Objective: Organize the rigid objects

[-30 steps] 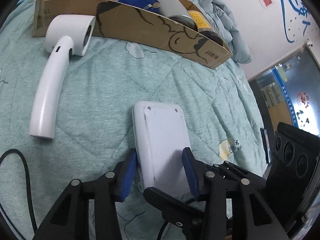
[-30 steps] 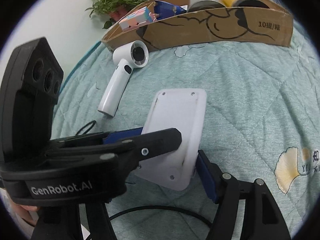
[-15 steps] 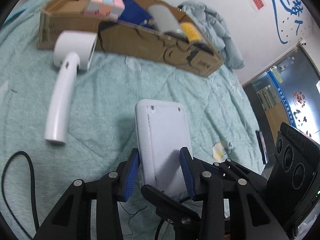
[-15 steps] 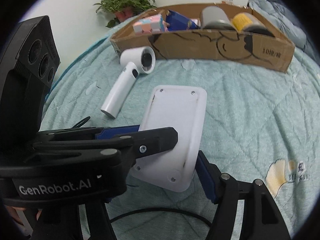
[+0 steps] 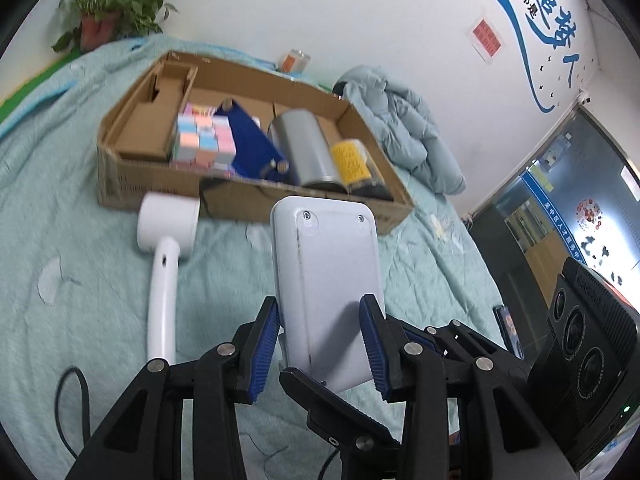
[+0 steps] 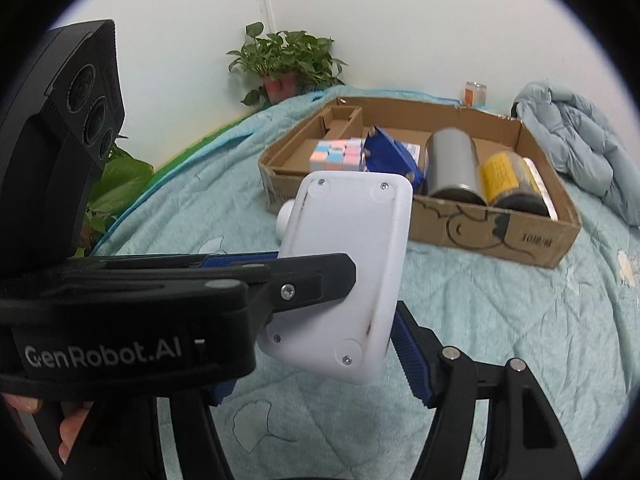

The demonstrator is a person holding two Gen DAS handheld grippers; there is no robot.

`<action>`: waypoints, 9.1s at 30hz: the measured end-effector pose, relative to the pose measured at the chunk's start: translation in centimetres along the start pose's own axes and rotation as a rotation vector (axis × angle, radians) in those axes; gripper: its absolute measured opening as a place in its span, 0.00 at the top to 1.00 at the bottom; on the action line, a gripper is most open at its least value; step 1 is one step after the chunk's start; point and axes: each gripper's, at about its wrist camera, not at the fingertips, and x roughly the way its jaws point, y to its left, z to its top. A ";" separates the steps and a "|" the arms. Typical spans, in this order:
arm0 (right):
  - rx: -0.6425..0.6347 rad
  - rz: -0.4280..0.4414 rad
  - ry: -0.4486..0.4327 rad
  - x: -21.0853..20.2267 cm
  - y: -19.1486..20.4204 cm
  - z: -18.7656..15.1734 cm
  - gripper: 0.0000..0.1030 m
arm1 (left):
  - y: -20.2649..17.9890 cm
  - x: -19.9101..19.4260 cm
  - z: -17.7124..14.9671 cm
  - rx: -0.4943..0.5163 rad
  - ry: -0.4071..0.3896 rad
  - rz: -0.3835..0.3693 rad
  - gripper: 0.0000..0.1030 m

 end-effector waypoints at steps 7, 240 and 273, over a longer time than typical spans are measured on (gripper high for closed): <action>-0.023 0.002 -0.031 0.5 -0.2 2.7 0.35 | -0.2 -0.6 3.3 0.012 -0.031 0.014 0.63; 0.071 -0.265 -0.125 -0.6 -6.8 1.0 0.03 | -2.4 -1.7 1.0 0.156 -0.325 0.521 0.00; 0.060 -0.265 -0.114 0.2 -7.1 1.0 0.03 | -1.8 0.2 1.1 0.185 -0.288 0.521 0.00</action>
